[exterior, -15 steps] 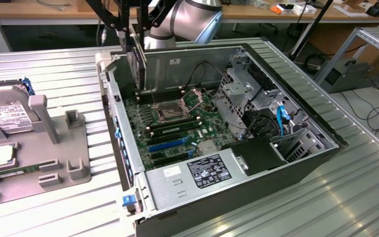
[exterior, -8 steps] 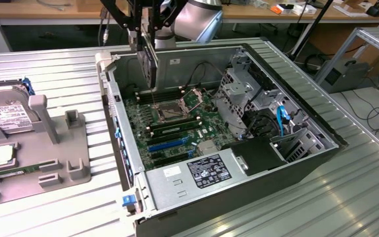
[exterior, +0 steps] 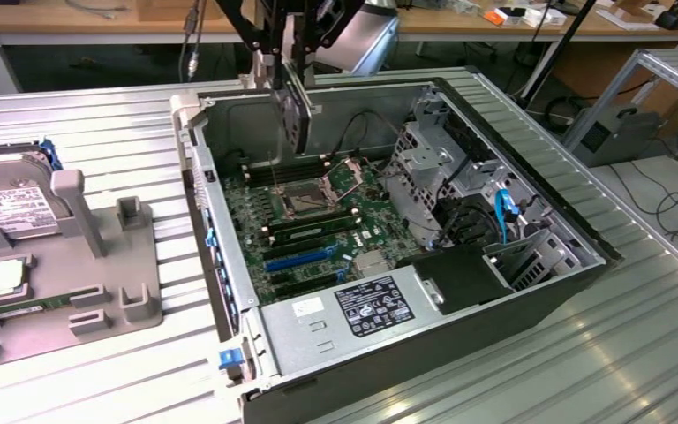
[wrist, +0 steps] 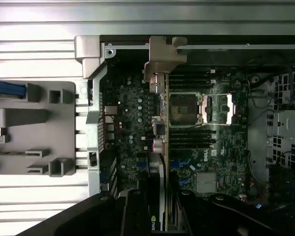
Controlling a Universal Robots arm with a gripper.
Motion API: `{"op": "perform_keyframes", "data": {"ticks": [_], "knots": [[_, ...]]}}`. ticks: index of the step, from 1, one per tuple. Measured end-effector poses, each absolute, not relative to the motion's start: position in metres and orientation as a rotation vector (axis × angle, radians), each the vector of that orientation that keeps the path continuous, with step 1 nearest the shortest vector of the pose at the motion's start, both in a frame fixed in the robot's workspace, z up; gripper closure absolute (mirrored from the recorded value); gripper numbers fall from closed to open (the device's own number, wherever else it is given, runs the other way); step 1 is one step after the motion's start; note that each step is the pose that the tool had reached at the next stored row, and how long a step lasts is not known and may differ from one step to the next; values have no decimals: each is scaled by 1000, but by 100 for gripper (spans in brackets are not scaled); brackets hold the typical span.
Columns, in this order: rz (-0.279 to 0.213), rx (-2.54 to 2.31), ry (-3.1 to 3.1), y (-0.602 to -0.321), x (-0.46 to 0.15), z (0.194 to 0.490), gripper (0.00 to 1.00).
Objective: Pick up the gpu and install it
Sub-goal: 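Pick up the gpu and move the gpu toward the slot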
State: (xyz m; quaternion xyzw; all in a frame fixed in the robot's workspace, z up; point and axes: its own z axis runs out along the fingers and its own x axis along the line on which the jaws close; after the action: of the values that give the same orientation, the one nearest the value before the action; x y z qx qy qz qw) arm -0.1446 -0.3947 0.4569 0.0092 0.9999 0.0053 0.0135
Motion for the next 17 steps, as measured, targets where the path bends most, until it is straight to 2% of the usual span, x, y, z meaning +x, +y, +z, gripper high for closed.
{"op": "perform_keyframes", "data": {"ticks": [7,17], "knots": [[8,28,3114,-405,-120,455,73],[-6,28,3114,-412,-52,442,73]]}}
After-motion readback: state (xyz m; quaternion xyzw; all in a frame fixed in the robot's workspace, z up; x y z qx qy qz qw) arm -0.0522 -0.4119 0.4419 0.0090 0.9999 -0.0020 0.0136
